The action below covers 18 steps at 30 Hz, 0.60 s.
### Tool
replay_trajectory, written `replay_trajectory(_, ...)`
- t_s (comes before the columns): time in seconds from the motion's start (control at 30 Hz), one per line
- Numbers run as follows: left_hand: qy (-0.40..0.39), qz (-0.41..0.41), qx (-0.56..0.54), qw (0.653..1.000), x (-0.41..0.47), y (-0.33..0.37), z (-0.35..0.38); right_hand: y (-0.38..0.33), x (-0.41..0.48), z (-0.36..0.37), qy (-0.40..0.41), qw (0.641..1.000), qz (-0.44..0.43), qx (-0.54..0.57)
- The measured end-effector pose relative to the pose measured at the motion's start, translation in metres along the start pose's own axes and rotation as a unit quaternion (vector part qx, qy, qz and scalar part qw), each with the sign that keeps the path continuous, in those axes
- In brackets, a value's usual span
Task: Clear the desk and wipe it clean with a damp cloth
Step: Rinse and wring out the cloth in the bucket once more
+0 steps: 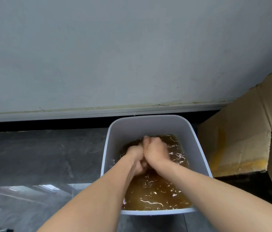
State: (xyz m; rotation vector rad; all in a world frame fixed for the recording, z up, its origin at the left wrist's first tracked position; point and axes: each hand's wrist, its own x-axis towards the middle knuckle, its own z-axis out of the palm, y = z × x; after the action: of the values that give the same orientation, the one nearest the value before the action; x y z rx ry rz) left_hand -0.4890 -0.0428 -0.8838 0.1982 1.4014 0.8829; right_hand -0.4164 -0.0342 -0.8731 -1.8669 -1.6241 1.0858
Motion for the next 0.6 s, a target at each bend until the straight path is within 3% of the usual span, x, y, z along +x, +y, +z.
replay_trajectory(0.07, -0.004, -0.011, 0.069, 0.998, -0.001, 0.002, 0.002, 0.003, 0.010, -0.009, 0.012, 1.000, 0.014, -0.015)
replay_trajectory(0.2, -0.004, -0.028, 0.101, 0.994, -0.002, 0.007, 0.000, 0.013, 0.019, -0.017, -0.007, 0.995, 0.044, -0.094)
replay_trajectory(0.4, 0.061, 0.005, 0.271, 0.961, 0.003, 0.000, -0.004, 0.019, 0.020, -0.005, -0.153, 0.962, 0.113, -0.196)
replay_trajectory(0.5, 0.115, 0.041, 0.370, 0.921, 0.008, -0.008, -0.003, 0.019, 0.018, -0.006, -0.172, 0.960, 0.113, -0.192)
replay_trajectory(0.6, 0.096, 0.027, 0.322, 0.942, 0.019, -0.010, -0.007, 0.021, 0.022, 0.002, -0.168, 0.973, 0.117, -0.105)
